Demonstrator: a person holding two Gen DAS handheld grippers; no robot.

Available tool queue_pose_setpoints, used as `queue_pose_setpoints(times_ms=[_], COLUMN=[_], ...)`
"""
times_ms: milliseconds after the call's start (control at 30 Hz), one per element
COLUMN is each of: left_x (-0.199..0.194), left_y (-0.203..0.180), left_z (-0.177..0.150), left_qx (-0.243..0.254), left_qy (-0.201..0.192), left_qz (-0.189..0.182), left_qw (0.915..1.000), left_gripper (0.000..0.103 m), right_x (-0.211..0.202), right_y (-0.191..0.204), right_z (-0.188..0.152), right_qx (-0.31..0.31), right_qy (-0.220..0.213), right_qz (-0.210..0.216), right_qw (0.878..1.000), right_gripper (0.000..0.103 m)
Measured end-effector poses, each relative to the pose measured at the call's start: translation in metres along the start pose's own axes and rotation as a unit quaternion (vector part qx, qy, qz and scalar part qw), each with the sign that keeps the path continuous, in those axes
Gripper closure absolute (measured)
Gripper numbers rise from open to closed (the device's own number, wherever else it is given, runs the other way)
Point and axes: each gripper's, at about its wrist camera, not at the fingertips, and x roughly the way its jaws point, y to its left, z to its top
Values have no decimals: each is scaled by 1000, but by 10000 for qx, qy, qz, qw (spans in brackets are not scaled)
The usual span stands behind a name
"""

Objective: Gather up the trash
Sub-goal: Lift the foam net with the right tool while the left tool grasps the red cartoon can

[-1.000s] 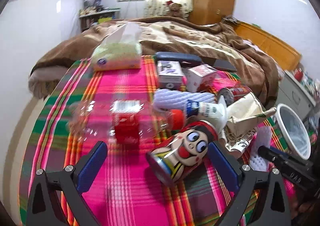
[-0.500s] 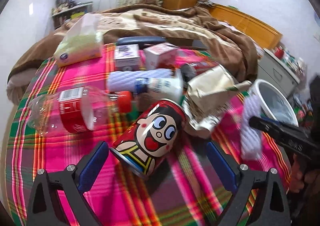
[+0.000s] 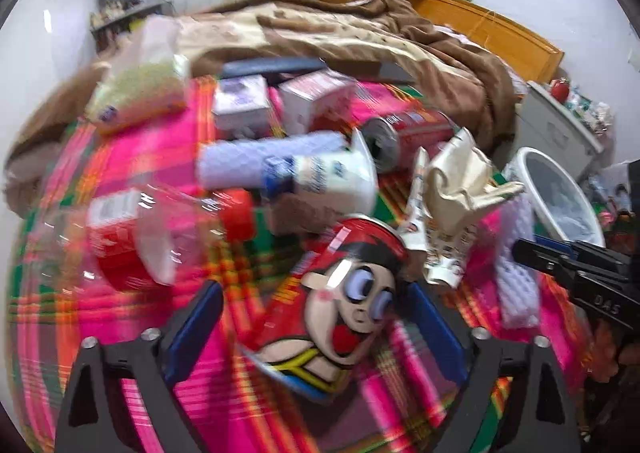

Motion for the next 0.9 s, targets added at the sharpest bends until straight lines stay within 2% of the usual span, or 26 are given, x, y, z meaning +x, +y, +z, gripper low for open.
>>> queue_pose_setpoints(times_ms=[100,167,233,367,467,667,900], left_x=[7,7,6,5,8,11,-2], left_y=[-6,-9,-10,-12,-15,-13,-21], left_z=[-4,-7,-9,-11,-10,-5,-13], left_qx=[64,21,-35,-172,-214,-459,-452], left_qy=[76,95,103,191,208,202,74], left_qz=[86,-50,-88,-245,-151,-265,-237], left_qw=[9999,9999,9999,9994,9994,9984,9987], left_gripper=[24,32,35,37,37,37,46], right_x=[0,1,1,1,1,1,-4], right_y=[1,-1,-3,-2,-3,-2,-1], right_z=[0,0,-1,-2,-2,-2,-4], right_qx=[-48,-50,-29,-59,-53,-113,-140], right_qy=[6,20,21,25,30,24,-18], right_qz=[22,32,63,88,99,112,210], right_qw=[10000,10000,10000,9999,9999,9999,9997], right_gripper=[78,78,78,78,78,78,78])
